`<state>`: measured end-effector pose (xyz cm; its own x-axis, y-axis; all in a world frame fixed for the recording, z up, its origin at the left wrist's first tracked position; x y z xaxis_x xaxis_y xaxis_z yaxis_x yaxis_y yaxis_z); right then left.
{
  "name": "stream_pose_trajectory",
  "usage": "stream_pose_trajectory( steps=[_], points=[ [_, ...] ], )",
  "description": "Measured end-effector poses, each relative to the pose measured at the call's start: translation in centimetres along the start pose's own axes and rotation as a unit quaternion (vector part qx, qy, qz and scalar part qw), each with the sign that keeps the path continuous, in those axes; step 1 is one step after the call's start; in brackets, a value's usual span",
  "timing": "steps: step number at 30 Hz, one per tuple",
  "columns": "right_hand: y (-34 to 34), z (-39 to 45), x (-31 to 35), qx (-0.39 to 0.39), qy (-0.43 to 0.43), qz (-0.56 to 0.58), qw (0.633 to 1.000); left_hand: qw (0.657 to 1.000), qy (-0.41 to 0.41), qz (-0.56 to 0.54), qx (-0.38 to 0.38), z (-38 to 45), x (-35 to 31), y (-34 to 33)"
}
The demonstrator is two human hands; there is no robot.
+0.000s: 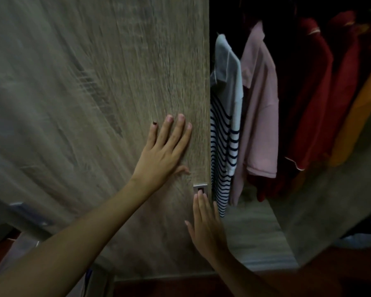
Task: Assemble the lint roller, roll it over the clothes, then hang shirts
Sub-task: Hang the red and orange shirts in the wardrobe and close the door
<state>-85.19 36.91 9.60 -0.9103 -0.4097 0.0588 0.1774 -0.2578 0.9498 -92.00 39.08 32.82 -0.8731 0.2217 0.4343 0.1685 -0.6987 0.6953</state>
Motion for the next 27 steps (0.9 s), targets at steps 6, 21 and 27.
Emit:
stream_pose_trajectory(
  steps=[6,21,27],
  points=[
    [0.3,-0.7,-5.2,-0.012,-0.015,0.015,1.0,1.0,-0.009,-0.006,-0.015,3.3,-4.2,-0.1],
    [2.7,-4.6,-24.4,0.008,-0.127,0.035,0.991,0.998,-0.035,-0.044,-0.03,15.4,-20.4,0.5],
    [4.1,-5.7,-31.8,0.004,-0.203,0.104,0.974,0.996,-0.041,-0.071,-0.029,20.3,-27.0,0.4]
  ],
)
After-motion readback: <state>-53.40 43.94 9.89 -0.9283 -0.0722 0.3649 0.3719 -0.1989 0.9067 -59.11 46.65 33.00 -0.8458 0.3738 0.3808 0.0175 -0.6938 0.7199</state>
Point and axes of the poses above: each hand's wrist, its own z-axis towards the middle knuckle, its own y-axis out of the back of the hand, x = y × z, the point moved 10 cm from there along z, towards the middle knuckle, and after that the axes turned 13 degrees about -z, right-handed, at the moved point
